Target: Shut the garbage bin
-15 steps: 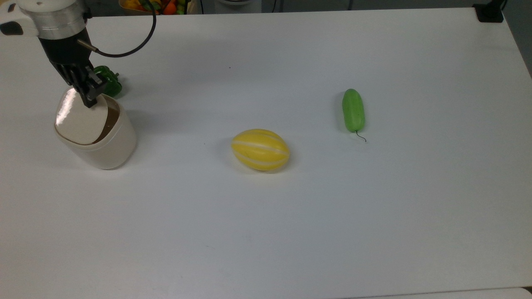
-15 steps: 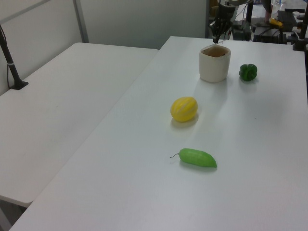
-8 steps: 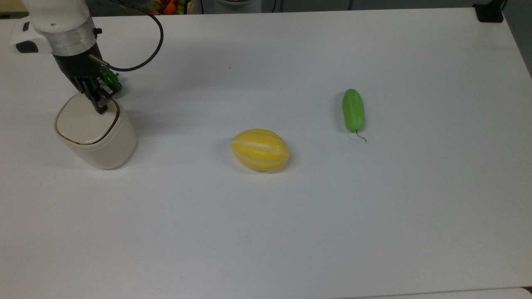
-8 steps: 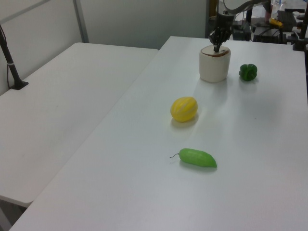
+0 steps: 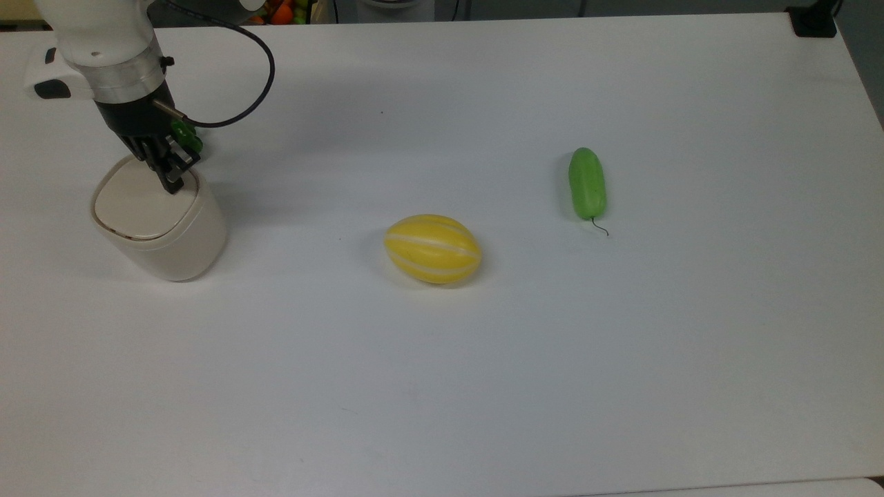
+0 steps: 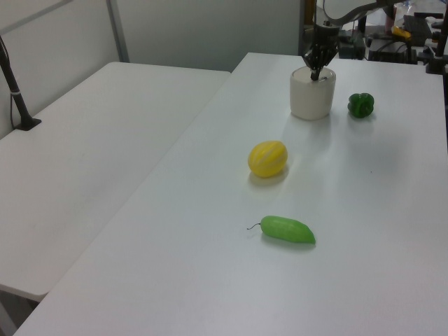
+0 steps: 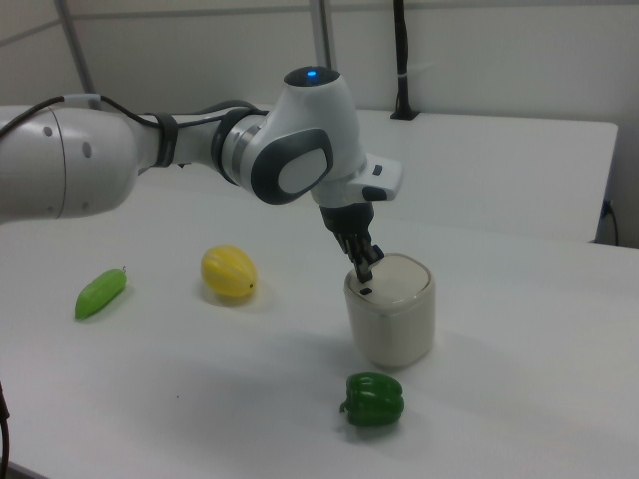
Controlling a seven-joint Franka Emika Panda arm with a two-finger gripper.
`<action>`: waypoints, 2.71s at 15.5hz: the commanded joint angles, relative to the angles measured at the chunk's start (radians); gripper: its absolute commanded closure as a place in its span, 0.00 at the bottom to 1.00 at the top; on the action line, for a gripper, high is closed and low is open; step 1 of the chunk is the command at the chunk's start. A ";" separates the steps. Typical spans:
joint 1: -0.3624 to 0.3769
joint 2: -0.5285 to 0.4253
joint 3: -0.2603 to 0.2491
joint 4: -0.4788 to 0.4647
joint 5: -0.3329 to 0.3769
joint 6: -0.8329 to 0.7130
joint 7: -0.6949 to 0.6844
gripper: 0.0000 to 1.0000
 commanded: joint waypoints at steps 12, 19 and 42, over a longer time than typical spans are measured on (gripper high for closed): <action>0.058 -0.173 -0.003 0.001 -0.014 -0.238 -0.032 0.73; 0.086 -0.267 0.112 -0.016 -0.120 -0.517 -0.152 0.11; 0.015 -0.468 0.206 -0.144 -0.121 -0.568 -0.160 0.00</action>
